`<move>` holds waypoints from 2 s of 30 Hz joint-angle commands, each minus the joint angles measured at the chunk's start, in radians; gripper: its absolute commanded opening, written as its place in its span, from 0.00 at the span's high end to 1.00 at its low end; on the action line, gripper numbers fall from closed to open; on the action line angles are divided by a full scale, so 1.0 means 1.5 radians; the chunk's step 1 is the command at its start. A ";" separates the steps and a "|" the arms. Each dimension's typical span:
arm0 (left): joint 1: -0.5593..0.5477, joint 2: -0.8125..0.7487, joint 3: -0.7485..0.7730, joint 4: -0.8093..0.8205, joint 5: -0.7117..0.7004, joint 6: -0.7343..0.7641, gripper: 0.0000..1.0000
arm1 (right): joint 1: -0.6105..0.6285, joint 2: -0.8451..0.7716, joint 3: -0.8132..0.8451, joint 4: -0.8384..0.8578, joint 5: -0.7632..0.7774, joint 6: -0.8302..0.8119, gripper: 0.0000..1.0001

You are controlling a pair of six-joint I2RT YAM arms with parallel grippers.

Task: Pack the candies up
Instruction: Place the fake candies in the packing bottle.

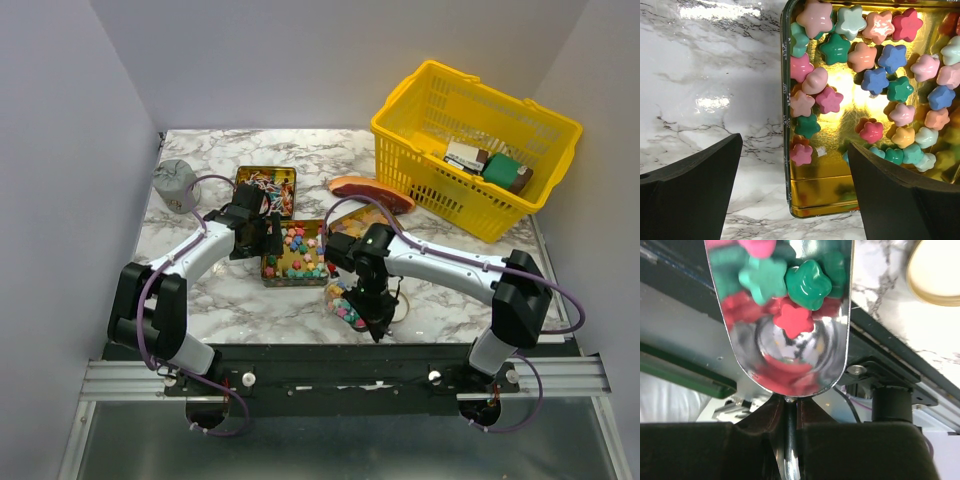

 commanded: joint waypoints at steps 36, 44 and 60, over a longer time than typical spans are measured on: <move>0.001 -0.110 -0.042 0.068 -0.008 0.003 0.01 | -0.024 -0.085 0.083 -0.072 0.061 0.039 0.99; 0.001 -0.178 -0.074 0.124 0.003 0.013 0.01 | -0.024 -0.084 0.115 0.060 0.163 -0.037 0.99; 0.001 -0.177 -0.060 0.088 -0.058 0.009 0.01 | -0.024 0.239 0.413 -0.128 0.207 -0.018 0.99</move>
